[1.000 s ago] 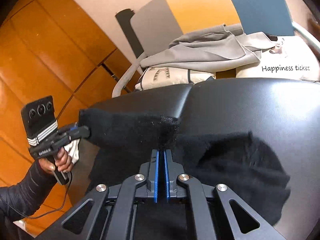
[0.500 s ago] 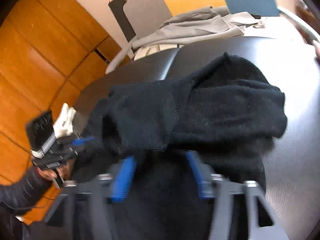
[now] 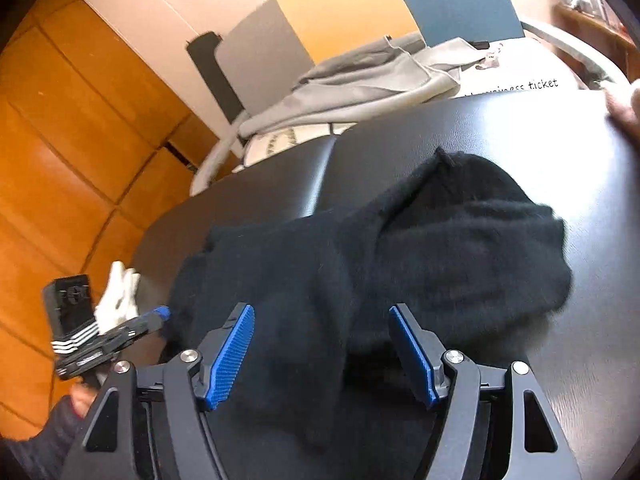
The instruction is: Fold clothes
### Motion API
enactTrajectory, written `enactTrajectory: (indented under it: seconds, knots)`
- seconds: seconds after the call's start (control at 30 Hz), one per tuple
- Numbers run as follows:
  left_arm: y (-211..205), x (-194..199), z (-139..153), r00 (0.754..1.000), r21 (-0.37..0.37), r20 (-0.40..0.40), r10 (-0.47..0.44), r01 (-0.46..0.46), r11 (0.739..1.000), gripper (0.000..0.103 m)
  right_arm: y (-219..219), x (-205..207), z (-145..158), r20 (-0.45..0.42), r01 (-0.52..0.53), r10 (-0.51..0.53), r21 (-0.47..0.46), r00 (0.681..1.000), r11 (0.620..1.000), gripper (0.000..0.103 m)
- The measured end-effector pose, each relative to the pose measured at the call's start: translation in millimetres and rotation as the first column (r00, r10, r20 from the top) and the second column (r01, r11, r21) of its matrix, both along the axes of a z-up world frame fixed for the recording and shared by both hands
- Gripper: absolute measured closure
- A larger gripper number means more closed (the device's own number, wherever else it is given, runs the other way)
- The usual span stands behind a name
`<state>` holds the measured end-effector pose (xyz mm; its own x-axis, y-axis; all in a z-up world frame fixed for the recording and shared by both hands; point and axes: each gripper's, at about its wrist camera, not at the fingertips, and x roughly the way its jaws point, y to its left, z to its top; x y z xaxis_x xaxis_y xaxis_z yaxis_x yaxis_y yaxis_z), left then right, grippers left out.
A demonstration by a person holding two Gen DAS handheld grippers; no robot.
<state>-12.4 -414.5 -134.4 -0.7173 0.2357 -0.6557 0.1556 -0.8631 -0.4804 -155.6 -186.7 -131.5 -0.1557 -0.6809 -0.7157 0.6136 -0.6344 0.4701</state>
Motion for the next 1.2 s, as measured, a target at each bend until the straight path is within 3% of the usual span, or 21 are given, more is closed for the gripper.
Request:
enactTrajectory:
  seconds: [0.07,0.17,0.23,0.37,0.47,0.53,0.63,0.67,0.87,0.93,1.07,1.13,1.2]
  knots:
    - [2.8,-9.0,-6.8,1.000,-0.011,0.030,-0.007,0.007,1.000,0.079,-8.8,-6.5,-9.8,0.016,0.000,-0.001,0.046,1.000,0.999,0.049]
    - [2.8,-17.4,-15.8,0.998,-0.002,0.055,-0.026,0.026,1.000,0.078,-17.8,-7.3,-14.9,0.012,-0.023,0.022,0.087,1.000,0.996,0.083]
    - [8.0,-23.5,-20.8,0.996,-0.011,0.077,-0.053,0.054,0.998,0.083,-21.9,-6.5,-14.2,0.000,-0.037,0.037,0.101,0.999,0.994,0.093]
    - [22.3,-25.4,-19.5,0.993,-0.123,0.102,-0.059,0.072,0.990,0.086,-26.6,-10.2,7.6,-0.154,-0.007,0.034,0.172,0.987,0.985,0.097]
    - [19.1,-21.7,-16.8,0.993,-0.115,0.112,-0.029,0.042,0.992,0.086,-26.0,-19.1,-9.3,-0.090,-0.036,0.056,0.208,0.994,0.977,0.097]
    - [14.4,-17.3,-6.9,0.996,-0.112,0.093,0.012,-0.002,0.994,0.086,-17.7,-20.6,-18.4,-0.074,-0.035,0.049,0.175,0.996,0.984,0.096]
    - [12.0,-12.9,15.9,1.000,-0.130,0.006,0.028,-0.027,0.991,0.081,3.7,-37.3,-15.6,-0.007,0.030,-0.030,0.067,1.000,0.997,0.080]
    - [12.4,-13.8,22.3,1.000,-0.139,-0.017,0.024,-0.026,0.990,0.081,8.6,-41.5,-11.2,-0.012,0.047,-0.047,0.048,0.999,0.998,0.072]
    - [24.8,-41.4,29.9,1.000,-0.215,-0.030,-0.006,0.000,0.977,0.080,6.2,-68.6,13.4,-0.063,0.079,-0.078,0.009,0.995,0.997,0.072]
    - [30.3,-51.1,23.1,1.000,-0.234,-0.013,-0.014,0.011,0.972,0.080,-6.7,-77.0,11.5,-0.098,0.095,-0.085,0.098,0.992,0.991,0.072]
    - [35.8,-71.5,-0.9,0.999,-0.249,0.050,0.007,0.006,0.968,0.077,-31.8,-96.9,-11.0,-0.159,0.107,-0.059,0.313,0.986,0.944,0.075]
    - [37.6,-78.1,-16.0,0.997,-0.234,0.077,0.015,0.003,0.972,0.075,-35.7,-106.5,-16.0,-0.182,0.133,-0.075,0.329,0.980,0.935,0.076]
    - [41.7,-75.2,-21.1,0.999,-0.256,0.031,0.037,-0.028,0.966,0.075,-38.9,-116.0,-20.3,-0.205,0.162,-0.095,0.337,0.974,0.928,0.077]
